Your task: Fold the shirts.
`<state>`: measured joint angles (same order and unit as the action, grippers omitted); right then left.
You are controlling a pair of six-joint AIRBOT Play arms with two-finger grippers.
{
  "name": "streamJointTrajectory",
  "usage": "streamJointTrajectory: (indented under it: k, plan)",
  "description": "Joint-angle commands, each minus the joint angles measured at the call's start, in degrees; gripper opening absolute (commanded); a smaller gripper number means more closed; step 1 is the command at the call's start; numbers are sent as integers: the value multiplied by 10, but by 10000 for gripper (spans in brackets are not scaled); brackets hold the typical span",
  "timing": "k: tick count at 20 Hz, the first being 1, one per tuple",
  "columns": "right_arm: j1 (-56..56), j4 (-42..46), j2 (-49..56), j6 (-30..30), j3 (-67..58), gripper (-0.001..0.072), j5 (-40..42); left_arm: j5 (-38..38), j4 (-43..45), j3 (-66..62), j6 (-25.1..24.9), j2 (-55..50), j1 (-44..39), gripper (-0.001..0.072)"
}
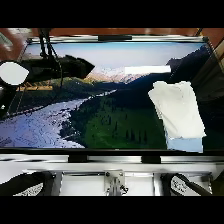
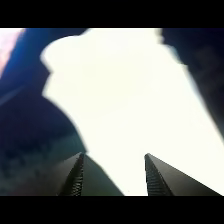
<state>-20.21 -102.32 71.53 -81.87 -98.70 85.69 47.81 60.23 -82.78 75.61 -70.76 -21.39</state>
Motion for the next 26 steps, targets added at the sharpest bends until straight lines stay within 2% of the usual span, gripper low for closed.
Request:
streamJointTrajectory:
  k: [1, 3, 5, 6, 7, 8, 9, 12, 26]
  plan:
    - [184, -23, 92, -1, 13, 499, -107, 179, 110, -1, 100, -37, 40, 365]
    - [269, -24, 153, -1, 13, 500, -107, 226, 187, -1, 129, -59, 39, 365]
    - [322, -23, 195, -8, 13, 505, -106, 291, 225, -3, 151, -86, 37, 386]
    - [332, -22, 206, -8, 13, 562, -106, 327, 229, -3, 154, -99, 38, 490]
    - [335, -21, 211, -7, 13, 564, -103, 352, 229, -3, 153, -111, 39, 592]
    - [335, -19, 212, -7, 13, 564, -101, 353, 229, -3, 150, -115, 39, 662]
    - [335, -8, 211, -7, 13, 564, -99, 339, 229, -3, 149, -114, 39, 676]
    - [335, -1, 210, -7, 13, 564, -98, 308, 230, -3, 149, -113, 39, 676]
    - [335, -2, 210, -7, 13, 564, -106, 308, 229, -3, 149, -115, 39, 675]
